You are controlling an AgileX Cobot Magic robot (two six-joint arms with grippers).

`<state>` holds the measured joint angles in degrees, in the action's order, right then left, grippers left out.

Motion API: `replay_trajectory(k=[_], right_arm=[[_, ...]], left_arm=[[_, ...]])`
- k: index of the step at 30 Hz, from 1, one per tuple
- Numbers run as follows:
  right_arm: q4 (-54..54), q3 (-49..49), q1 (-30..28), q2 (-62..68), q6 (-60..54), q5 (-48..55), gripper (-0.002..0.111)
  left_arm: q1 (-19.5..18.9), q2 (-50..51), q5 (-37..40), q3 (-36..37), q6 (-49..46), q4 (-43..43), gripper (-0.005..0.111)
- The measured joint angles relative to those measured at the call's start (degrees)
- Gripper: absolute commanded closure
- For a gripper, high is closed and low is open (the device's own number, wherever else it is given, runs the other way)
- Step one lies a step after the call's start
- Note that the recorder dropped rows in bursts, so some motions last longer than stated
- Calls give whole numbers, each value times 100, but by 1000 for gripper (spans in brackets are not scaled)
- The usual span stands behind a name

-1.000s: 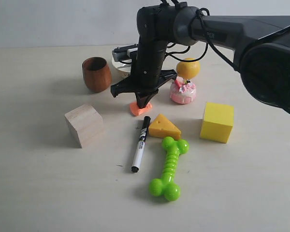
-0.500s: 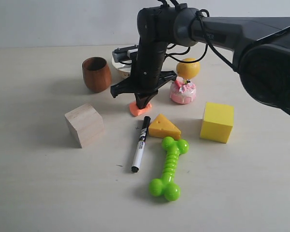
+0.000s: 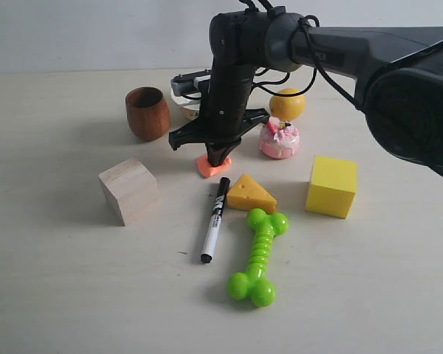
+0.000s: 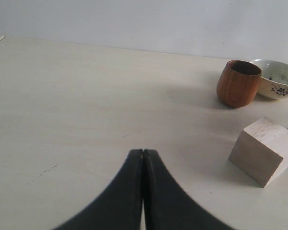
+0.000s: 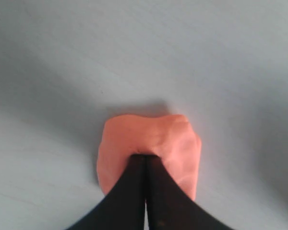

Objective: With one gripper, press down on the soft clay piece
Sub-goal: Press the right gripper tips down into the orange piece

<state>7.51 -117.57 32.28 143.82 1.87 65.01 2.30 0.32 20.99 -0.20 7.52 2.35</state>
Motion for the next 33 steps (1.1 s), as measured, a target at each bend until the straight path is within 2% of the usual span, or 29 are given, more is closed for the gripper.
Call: replay_trajectory(k=[12, 19, 33], right_arm=[[0, 0, 0, -96, -12, -79, 108], [-31, 64, 0, -168, -12, -177, 92], [27, 81, 0, -197, -12, -217, 78]], left_arm=[[0, 0, 0, 0, 0, 0, 107], [0, 0, 0, 0, 0, 0, 107], [0, 0, 0, 0, 0, 0, 107]])
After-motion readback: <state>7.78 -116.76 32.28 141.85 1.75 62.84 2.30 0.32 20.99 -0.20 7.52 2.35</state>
